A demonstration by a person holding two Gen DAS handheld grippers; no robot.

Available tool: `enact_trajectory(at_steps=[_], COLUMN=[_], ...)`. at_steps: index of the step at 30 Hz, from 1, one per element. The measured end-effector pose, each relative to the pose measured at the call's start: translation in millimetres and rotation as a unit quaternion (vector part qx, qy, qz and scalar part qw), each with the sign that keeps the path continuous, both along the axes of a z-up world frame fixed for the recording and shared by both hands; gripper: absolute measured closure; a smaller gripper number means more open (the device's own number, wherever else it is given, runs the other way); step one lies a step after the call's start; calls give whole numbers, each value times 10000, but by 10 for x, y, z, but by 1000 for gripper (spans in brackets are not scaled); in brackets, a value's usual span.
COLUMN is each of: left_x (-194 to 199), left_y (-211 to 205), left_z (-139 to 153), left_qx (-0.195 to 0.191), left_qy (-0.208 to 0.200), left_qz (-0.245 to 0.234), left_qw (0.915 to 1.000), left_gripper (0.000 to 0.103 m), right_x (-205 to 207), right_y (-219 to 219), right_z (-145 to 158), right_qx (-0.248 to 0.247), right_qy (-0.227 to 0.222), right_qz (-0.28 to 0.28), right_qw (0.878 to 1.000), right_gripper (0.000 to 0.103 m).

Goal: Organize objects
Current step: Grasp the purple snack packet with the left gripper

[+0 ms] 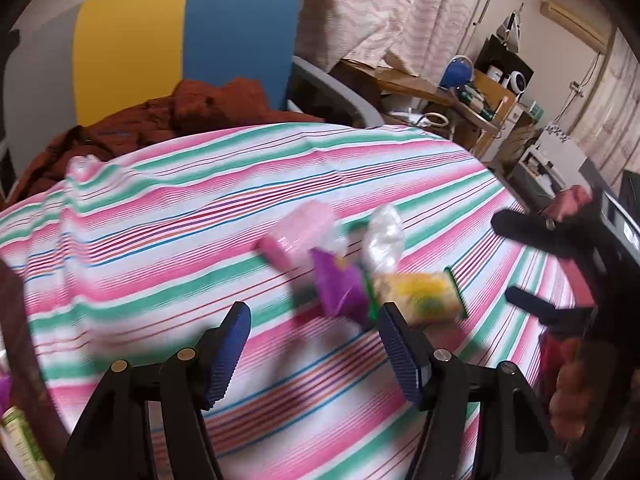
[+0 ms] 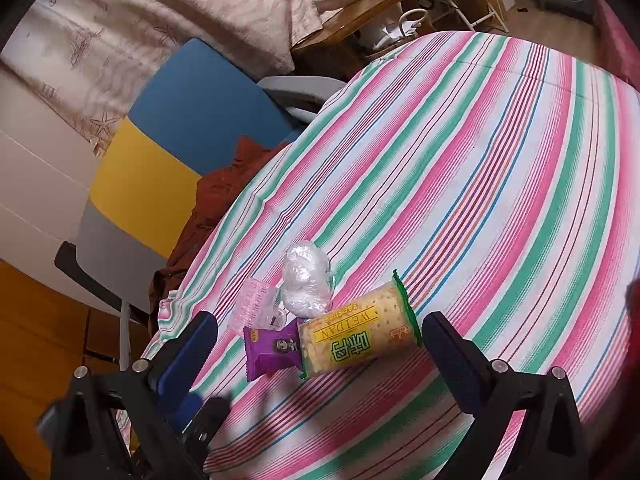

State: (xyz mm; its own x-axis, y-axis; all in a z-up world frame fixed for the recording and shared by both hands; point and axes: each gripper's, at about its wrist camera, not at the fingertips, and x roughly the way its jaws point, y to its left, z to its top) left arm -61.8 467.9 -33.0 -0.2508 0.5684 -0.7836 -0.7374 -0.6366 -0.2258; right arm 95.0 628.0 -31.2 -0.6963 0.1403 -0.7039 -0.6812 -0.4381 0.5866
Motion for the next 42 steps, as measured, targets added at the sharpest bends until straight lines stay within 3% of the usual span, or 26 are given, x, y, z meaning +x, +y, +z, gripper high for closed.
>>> enact_trajectory(at_steps=[10, 13, 14, 19, 23, 29, 34, 38, 42], left_x=[-222, -240, -229, -213, -120, 60, 182, 182, 192], left_y=[484, 494, 471, 206, -111, -559, -764, -816, -824], left_z=[-428, -527, -522, -520, -506, -484, -487, -495, -501], left_qx=[-210, -182, -145, -11, -122, -199, -226, -159, -155], left_qy=[-331, -440, -385, -463, -277, -136, -25, -62, -21], left_qz=[3, -18, -21, 89, 214, 328, 332, 339, 328], left_qw=[9992, 9989, 9992, 9989, 9993, 9992, 9992, 9993, 9993], left_gripper=[37, 58, 67, 68, 67, 67, 67, 68, 68], right_x=[-35, -40, -38, -67, -129, -333, -684, -1125, -1505], right_y=[2, -4, -3, -24, -73, -285, -575, -738, -783], right_z=[-26, -26, -23, -7, 7, 30, 152, 174, 5], right_qx=[-76, -24, -14, 93, 208, 500, 1267, 2093, 2634], right_qy=[30, 5, 10, 5, -83, -268, -623, -999, -1557], right_qz=[72, 46, 45, 138, 343, 1083, 1968, 2950, 3534], right_qw=[9999, 10000, 10000, 9999, 9992, 9925, 9702, 9269, 8840], right_gripper=[0, 0, 0, 0, 0, 0, 0, 0, 0])
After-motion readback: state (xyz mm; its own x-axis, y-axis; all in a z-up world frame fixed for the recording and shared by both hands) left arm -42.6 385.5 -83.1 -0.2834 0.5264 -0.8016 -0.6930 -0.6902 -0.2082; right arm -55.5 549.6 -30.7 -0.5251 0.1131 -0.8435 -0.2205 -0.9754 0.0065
